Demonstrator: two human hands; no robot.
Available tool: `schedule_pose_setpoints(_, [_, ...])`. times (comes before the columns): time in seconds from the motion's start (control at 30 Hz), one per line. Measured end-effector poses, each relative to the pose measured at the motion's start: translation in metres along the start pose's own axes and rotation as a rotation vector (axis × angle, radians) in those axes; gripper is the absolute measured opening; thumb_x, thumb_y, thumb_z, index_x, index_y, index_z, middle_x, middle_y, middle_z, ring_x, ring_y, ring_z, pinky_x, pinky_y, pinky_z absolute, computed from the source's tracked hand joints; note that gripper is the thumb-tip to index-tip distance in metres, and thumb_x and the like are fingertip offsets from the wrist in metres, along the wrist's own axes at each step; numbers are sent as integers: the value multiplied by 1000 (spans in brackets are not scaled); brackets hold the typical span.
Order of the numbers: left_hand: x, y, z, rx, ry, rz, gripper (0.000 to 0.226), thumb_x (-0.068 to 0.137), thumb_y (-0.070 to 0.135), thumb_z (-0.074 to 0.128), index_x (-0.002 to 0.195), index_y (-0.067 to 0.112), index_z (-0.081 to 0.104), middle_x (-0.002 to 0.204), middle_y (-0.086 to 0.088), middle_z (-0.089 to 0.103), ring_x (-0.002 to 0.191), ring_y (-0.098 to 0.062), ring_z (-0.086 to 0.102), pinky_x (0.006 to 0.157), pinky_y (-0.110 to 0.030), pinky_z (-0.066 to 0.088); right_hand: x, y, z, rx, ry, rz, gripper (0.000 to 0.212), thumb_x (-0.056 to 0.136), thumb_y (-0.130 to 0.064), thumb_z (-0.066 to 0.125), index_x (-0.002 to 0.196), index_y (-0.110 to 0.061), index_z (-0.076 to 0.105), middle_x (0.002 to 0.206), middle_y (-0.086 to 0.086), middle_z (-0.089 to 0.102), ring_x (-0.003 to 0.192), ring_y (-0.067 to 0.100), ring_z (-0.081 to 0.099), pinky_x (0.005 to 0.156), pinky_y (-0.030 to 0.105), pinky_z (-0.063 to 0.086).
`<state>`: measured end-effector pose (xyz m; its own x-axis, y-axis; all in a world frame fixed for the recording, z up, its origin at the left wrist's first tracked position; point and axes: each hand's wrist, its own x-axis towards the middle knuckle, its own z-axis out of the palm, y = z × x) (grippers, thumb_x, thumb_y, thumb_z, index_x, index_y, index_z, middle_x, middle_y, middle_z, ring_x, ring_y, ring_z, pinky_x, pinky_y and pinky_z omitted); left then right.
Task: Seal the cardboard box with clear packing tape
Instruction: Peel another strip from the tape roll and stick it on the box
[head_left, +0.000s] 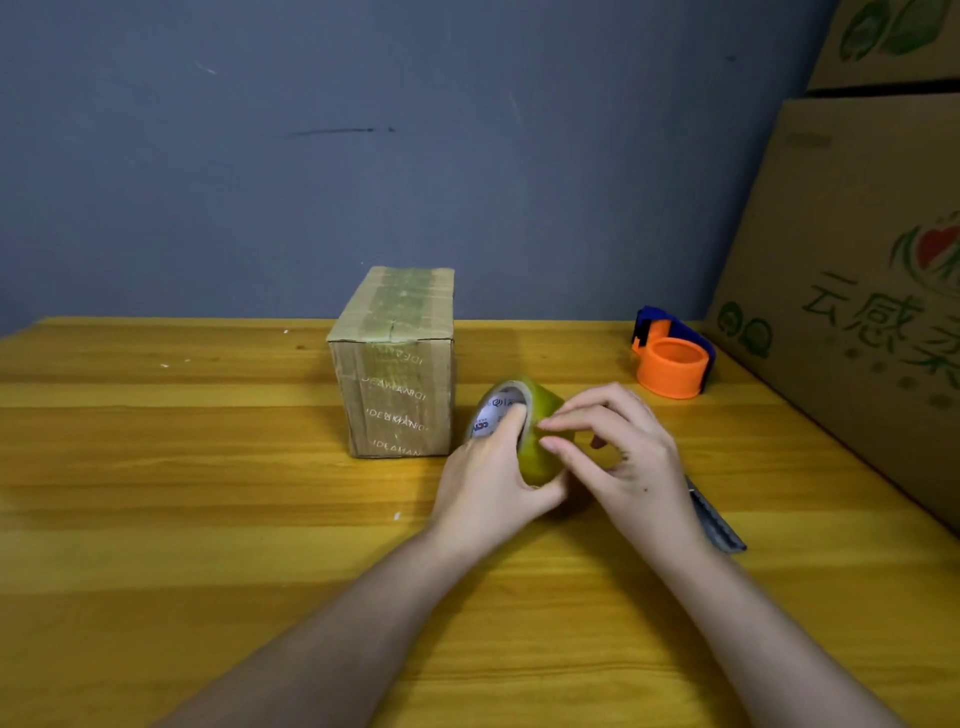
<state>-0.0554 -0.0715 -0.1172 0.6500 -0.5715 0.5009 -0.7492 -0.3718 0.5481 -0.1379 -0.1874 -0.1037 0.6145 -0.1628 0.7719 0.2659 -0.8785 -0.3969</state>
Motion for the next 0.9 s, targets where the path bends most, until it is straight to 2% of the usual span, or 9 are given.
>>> schedule_pose_setpoints(0.2, [-1, -2, 0, 143, 13, 134, 42, 72, 46, 64, 100, 18, 49, 84, -11, 70, 85, -37, 64, 65, -35, 44, 1, 2, -6, 43, -48, 27, 15, 84, -29, 64, 87, -16, 71, 90, -7, 60, 88, 11, 57, 74, 23, 43])
schedule_pose_setpoints(0.33, [-2, -1, 1, 179, 15, 149, 44, 74, 45, 64, 103, 15, 50, 86, -13, 71, 89, -38, 64, 67, -36, 45, 2, 1, -4, -100, -100, -7, 17, 89, -31, 53, 90, -17, 62, 93, -8, 54, 88, 10, 52, 74, 29, 47])
schedule_pose_setpoints(0.43, [-1, -1, 1, 112, -23, 85, 40, 72, 48, 62, 95, 22, 44, 86, -10, 69, 88, -36, 63, 66, -35, 43, 4, -1, -1, -200, -132, -26, 17, 89, -32, 48, 89, -17, 57, 92, -4, 53, 87, 11, 48, 75, 28, 43])
schedule_pose_setpoints(0.6, [0, -3, -1, -97, -75, -11, 37, 57, 58, 47, 82, 32, 36, 72, 3, 56, 76, -30, 61, 61, -31, 41, 3, -5, 0, -262, -152, -83, 15, 89, -31, 48, 88, -18, 55, 92, -2, 54, 89, 11, 46, 76, 23, 39])
schedule_pose_setpoints(0.7, [1, -4, -1, -160, -72, -15, 38, 59, 55, 52, 86, 30, 41, 74, 3, 59, 77, -30, 61, 64, -34, 47, 0, -5, -1, -142, -71, -36, 15, 87, -31, 56, 95, -18, 59, 97, -5, 54, 92, 10, 51, 80, 22, 42])
schedule_pose_setpoints(0.8, [1, -4, -2, -184, -61, -16, 50, 62, 50, 56, 104, 24, 49, 85, 1, 65, 82, -29, 63, 71, -38, 51, -1, -2, -1, -39, -53, 21, 31, 83, -36, 64, 110, -21, 61, 104, -12, 52, 98, 6, 51, 82, 19, 41])
schedule_pose_setpoints(0.9, [1, -4, -2, -180, -51, -5, 43, 62, 50, 55, 98, 28, 46, 77, 6, 56, 78, -29, 61, 68, -37, 50, -1, -1, 2, -6, -26, 29, 25, 82, -35, 65, 103, -22, 67, 102, -10, 55, 99, 10, 52, 80, 23, 42])
